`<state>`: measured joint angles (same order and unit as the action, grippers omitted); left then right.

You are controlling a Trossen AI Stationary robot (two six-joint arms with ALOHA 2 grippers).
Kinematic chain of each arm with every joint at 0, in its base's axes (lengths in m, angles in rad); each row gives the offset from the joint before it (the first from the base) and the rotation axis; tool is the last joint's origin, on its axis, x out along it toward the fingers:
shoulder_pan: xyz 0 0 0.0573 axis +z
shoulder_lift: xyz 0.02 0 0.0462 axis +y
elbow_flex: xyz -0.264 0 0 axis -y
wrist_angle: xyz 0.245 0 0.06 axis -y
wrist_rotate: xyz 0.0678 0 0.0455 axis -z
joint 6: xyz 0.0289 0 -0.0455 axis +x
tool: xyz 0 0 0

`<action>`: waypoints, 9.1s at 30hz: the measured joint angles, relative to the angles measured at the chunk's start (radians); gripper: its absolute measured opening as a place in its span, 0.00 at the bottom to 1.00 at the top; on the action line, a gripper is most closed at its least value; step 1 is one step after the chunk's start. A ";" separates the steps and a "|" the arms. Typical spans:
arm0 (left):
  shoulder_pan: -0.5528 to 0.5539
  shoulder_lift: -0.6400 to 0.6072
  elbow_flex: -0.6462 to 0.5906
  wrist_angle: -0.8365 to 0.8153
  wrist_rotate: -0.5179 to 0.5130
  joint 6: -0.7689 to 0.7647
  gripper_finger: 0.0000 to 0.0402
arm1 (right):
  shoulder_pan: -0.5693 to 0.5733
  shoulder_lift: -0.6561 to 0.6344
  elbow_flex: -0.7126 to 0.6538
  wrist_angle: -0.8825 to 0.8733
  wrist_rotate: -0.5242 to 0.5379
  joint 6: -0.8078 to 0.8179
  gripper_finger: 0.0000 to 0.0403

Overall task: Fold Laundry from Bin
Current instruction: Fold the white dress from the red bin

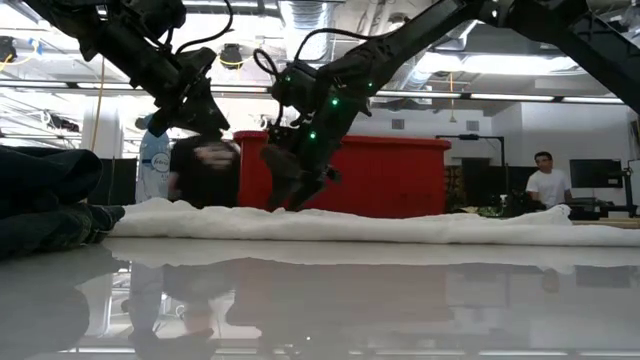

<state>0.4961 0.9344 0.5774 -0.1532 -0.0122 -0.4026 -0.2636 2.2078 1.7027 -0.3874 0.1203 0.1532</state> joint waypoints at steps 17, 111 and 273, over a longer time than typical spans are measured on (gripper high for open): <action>0.000 0.000 0.000 0.000 -0.029 -0.004 0.27 | 0.007 0.007 0.000 0.037 0.013 -0.084 0.70; -0.172 -0.001 -0.120 -0.107 -0.072 -0.133 0.03 | 0.000 0.097 0.190 -0.183 -0.013 -0.241 0.19; -0.222 -0.066 -0.290 -0.080 0.022 -0.761 0.15 | 0.242 -0.044 -0.039 -0.037 0.007 -0.293 0.04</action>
<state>0.2741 0.8680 0.2878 -0.2337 0.0102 -1.1636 -0.0219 2.1639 1.6638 -0.4244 0.1276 -0.1402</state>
